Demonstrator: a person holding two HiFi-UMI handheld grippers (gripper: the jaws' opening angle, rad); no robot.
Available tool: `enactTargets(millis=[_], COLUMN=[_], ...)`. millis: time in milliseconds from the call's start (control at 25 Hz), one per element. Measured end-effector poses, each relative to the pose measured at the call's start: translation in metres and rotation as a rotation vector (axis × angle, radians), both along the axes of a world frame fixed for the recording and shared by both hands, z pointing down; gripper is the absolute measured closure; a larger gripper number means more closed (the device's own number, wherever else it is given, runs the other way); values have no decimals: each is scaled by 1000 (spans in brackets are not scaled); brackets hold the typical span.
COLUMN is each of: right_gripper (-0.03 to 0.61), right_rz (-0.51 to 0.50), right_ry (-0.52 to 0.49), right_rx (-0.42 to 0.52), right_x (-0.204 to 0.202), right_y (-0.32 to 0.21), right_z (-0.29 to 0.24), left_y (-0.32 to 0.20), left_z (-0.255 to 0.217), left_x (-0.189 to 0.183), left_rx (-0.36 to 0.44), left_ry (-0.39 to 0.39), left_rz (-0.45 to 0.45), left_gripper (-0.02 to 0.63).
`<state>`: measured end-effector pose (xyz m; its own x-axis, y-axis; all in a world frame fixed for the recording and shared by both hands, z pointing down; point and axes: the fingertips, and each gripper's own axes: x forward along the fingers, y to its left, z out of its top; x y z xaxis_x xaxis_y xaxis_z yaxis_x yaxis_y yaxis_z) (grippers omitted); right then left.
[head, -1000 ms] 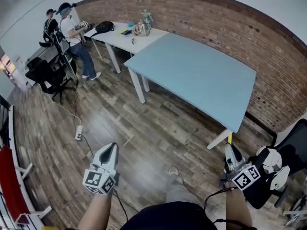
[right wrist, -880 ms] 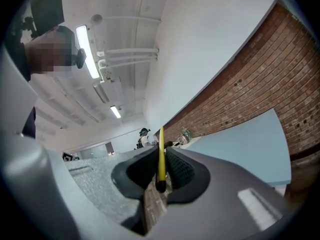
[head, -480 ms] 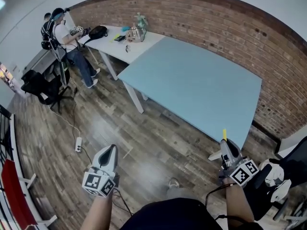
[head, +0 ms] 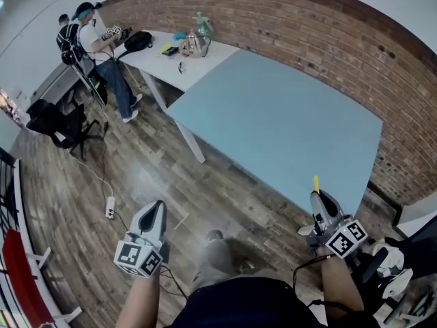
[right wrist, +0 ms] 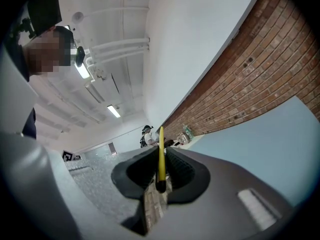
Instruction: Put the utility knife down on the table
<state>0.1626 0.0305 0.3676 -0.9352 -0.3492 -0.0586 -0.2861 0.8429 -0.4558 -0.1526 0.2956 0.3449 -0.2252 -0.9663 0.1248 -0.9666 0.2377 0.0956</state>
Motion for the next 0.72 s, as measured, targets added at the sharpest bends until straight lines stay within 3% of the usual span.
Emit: enactTargets(millis=[720], right_gripper=[531], right_rz=[201], right_ry=[55], right_rx=[-26], right_x=[-94], right_y=[-74], right_z=[8], left_y=[-176], left_z=[17], left_x=[-127], left_rx=[-21], left_ry=[-24], left_rz=[276], left_gripper=[611])
